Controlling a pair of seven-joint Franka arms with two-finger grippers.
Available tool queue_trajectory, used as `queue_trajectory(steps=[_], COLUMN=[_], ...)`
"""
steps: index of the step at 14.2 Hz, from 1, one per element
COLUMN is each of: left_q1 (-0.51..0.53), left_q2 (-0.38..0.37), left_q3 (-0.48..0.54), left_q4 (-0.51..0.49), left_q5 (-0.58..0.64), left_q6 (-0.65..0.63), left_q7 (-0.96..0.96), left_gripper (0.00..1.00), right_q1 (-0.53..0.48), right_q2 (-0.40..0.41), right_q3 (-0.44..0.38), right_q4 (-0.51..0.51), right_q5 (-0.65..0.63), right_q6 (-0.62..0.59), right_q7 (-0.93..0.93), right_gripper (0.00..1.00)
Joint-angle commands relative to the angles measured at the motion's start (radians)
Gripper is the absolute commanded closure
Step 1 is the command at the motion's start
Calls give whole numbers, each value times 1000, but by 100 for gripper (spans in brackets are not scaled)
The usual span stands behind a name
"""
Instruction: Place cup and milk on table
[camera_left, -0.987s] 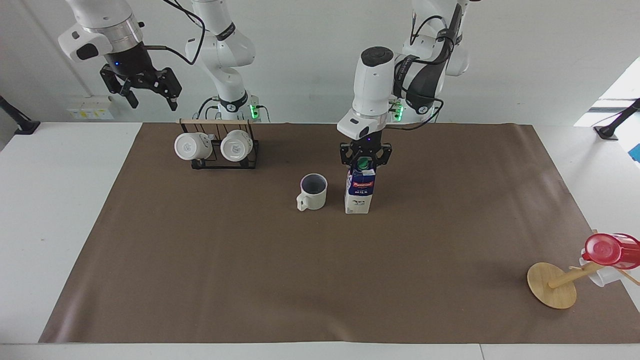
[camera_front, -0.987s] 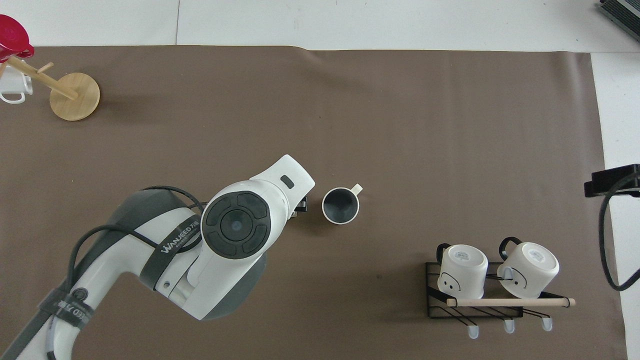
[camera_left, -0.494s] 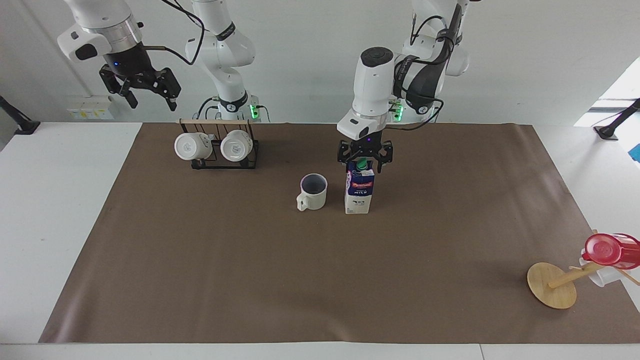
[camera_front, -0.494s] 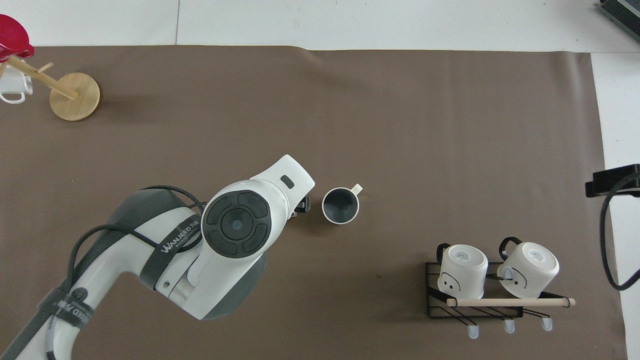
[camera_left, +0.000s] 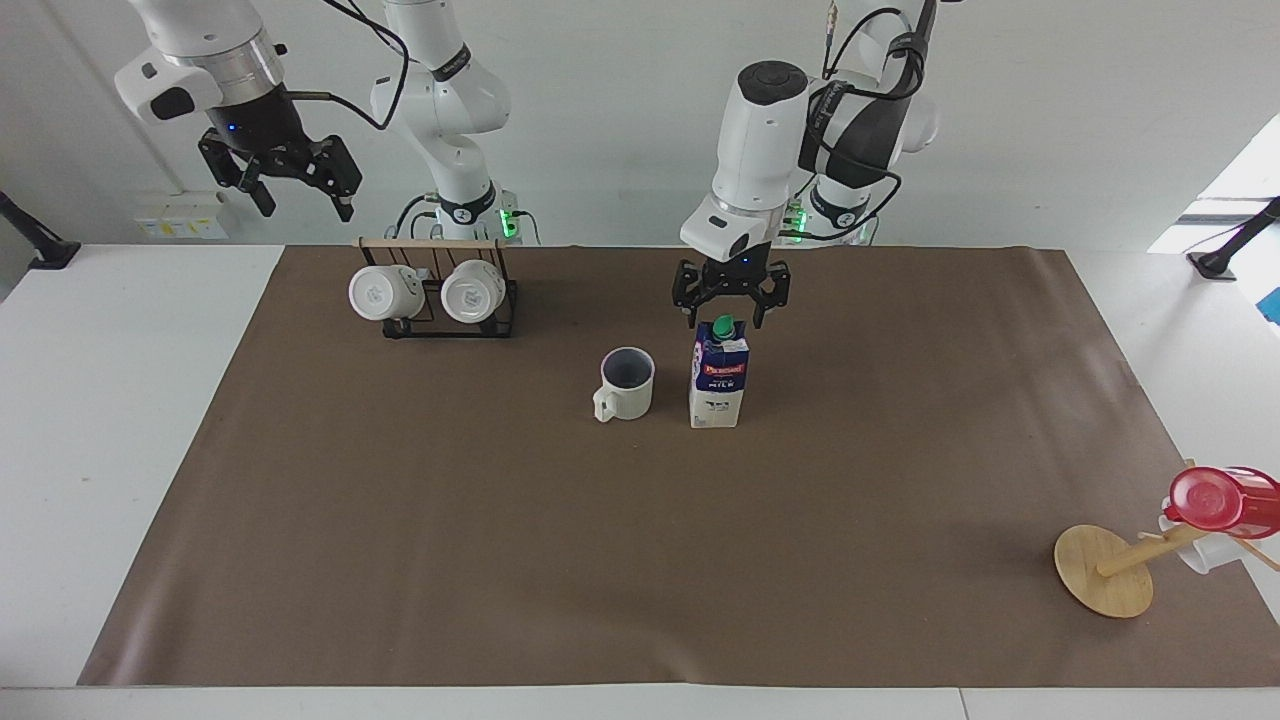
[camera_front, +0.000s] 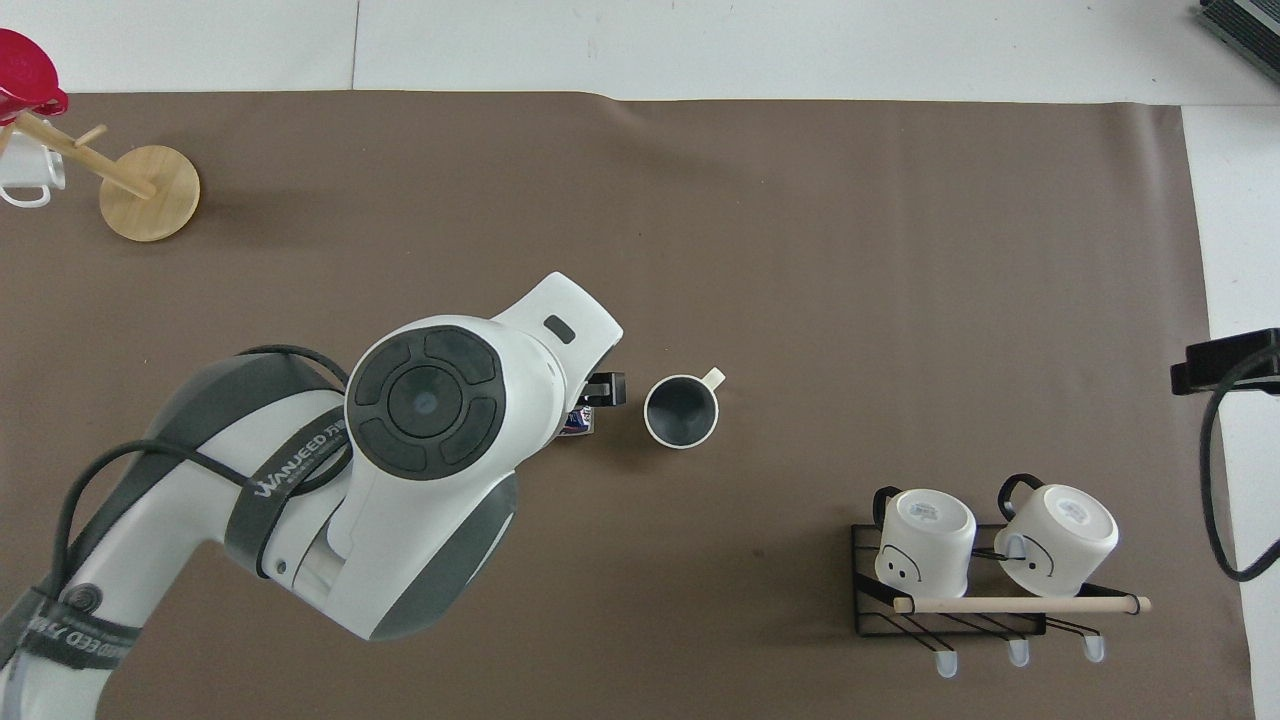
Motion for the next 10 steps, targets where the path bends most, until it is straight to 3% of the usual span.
queue_trajectory(steps=[1, 6, 10], left_q1=[29, 115, 190], left_q2=[-16, -39, -71], left_q3=[11, 12, 17], left_q4=[57, 167, 197], left_q5=[-18, -9, -9], left_q6=[-90, -283, -340], left_q7=[6, 127, 230], left_gripper=[0, 0, 0], right_q1=[-2, -2, -3], right_q2=[-8, -12, -14], right_q3=[7, 7, 6], right_q4=[-9, -14, -15], right_q5=[-18, -16, -7], right_q6=[3, 7, 6], right_q7=[-8, -8, -5], right_gripper=[0, 0, 0])
